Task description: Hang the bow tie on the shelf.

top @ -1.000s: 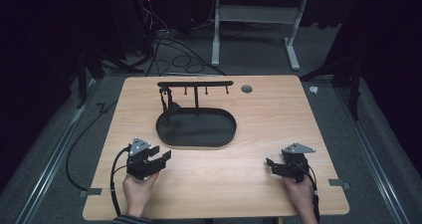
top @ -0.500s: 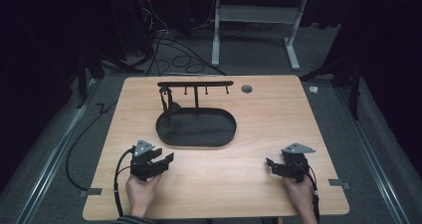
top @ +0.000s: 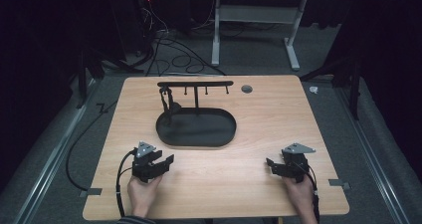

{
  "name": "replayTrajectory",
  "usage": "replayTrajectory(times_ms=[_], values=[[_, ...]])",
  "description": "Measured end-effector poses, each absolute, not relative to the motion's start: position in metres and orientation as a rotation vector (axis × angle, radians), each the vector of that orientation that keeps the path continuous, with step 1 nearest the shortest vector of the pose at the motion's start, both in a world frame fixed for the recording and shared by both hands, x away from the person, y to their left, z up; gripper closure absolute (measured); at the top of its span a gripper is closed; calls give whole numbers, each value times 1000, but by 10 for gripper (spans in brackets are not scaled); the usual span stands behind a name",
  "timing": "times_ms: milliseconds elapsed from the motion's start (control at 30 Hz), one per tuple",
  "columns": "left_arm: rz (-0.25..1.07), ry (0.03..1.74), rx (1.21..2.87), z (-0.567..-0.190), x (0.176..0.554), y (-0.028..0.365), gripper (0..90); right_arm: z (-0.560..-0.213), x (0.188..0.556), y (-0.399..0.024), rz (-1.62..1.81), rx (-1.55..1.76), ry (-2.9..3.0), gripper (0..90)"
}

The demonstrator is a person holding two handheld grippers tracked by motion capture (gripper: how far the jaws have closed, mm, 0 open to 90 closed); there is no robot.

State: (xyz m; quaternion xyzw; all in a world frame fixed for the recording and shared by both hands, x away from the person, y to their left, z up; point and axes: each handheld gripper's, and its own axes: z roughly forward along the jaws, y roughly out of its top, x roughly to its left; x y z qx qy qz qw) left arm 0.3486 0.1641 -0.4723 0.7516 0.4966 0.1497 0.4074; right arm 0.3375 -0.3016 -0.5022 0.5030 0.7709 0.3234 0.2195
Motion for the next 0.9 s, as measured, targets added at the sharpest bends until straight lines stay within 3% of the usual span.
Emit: replayTrajectory(times_ms=[900], values=[[449,1289,1976,-492,363,156,475,-502,338,-302,895,1392,2132,288]])
